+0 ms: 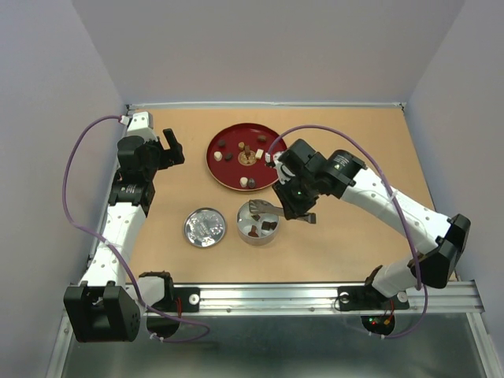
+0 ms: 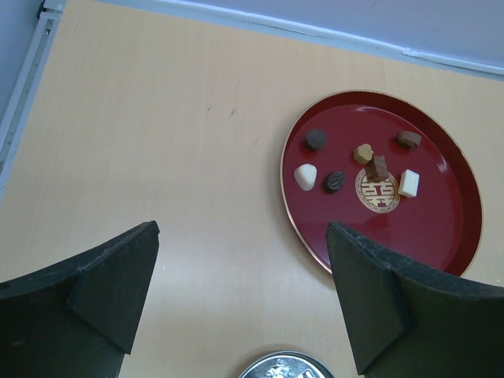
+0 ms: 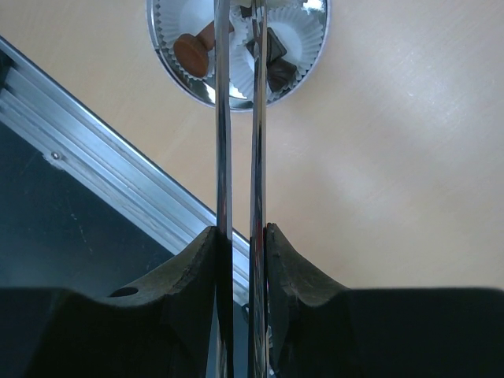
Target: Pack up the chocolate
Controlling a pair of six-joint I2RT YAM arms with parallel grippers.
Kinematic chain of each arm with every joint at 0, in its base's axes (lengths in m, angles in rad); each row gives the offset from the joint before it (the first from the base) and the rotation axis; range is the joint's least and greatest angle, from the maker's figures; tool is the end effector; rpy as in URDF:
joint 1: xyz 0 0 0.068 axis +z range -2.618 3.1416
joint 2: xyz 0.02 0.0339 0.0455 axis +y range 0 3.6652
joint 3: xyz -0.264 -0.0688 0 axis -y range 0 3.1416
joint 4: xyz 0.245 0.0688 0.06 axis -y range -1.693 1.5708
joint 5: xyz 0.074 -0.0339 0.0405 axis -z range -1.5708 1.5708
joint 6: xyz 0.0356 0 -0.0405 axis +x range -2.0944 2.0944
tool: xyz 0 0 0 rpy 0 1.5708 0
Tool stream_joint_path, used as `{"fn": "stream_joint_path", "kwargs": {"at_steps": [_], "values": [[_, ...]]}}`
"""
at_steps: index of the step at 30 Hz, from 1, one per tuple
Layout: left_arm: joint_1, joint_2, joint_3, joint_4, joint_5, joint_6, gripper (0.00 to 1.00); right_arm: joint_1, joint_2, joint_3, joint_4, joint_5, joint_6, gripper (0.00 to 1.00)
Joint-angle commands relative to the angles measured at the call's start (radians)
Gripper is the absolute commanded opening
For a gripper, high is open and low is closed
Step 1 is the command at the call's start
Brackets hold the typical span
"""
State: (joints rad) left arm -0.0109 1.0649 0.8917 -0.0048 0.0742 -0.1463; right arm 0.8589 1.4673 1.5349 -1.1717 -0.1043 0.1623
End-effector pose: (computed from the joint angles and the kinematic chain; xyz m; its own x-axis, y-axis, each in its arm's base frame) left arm 0.2515 -0.0054 0.3419 -0.1874 -0.1433 -0.9718 0.0571 0.9860 -0.1565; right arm 0.1816 0.2162 0.3548 -0.7024 -0.5680 -0.4290 -0.6790 0.7154 0.1645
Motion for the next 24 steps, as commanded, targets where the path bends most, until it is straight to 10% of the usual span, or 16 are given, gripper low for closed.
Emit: {"fn": "stream_joint_path", "kwargs": {"at_steps": [1,24], "values": [[0.003,-0.003,0.013,0.026,-0.002,0.01,0.99,0.008,0.007,-0.01,0.046,0.006,0.002,0.33],[0.003,-0.002,0.012,0.025,-0.005,0.013,0.99,0.008,0.047,0.013,0.087,0.048,-0.006,0.46]]}}
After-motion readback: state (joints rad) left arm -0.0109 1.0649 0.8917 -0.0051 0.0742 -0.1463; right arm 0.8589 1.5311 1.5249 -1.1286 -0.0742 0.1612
